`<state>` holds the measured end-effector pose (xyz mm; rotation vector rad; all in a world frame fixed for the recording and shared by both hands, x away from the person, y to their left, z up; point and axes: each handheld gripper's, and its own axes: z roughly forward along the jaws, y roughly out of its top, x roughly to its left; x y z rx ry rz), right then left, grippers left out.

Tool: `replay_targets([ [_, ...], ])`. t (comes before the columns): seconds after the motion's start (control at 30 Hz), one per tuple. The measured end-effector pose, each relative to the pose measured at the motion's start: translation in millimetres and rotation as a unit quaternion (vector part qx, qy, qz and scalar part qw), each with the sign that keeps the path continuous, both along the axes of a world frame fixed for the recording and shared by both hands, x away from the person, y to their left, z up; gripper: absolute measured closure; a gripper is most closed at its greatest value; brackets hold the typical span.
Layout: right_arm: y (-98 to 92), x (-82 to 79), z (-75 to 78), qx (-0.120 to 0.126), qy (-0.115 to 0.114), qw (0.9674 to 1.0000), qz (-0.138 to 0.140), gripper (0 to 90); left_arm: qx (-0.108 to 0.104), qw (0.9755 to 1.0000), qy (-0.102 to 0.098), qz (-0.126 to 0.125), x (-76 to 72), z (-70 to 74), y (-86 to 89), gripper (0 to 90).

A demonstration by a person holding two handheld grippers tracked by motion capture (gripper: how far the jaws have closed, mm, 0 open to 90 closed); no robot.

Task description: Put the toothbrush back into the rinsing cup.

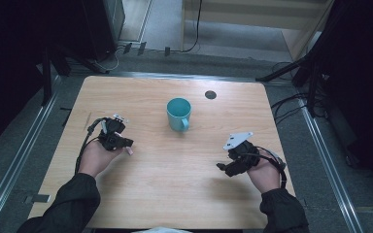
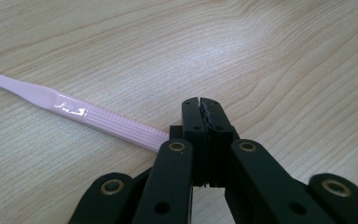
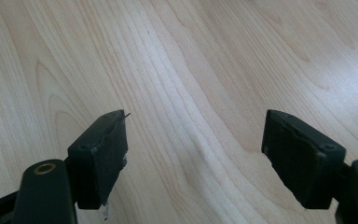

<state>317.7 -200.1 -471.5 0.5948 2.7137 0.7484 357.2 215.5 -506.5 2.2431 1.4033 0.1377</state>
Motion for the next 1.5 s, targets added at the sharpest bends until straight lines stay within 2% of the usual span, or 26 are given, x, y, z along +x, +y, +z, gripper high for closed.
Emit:
replay_targets([
  [0.27, 0.1, 0.6, -0.7, -0.002, 0.002, 1.0, 0.001, 22.4, 0.006, 0.9999, 0.014, 0.0, 1.9, -4.7, 1.2, 89.4],
  [0.47, 1.3, 1.2, -1.1, -0.004, 0.003, 1.0, 0.004, 22.4, 0.002, 0.9999, 0.016, 0.005, 1.2, -4.8, 3.7, 89.4],
  [0.7, 3.6, 2.5, -1.3, -0.005, 0.004, 1.0, 0.006, 22.4, 0.009, 0.9997, 0.019, 0.008, 0.0, -5.0, 7.8, 89.4],
  [1.5, 22.0, 12.9, -1.8, -0.006, 0.007, 0.9994, 0.033, 22.4, 0.011, 0.9983, 0.034, 0.046, -14.2, -7.3, 32.8, 88.9],
])
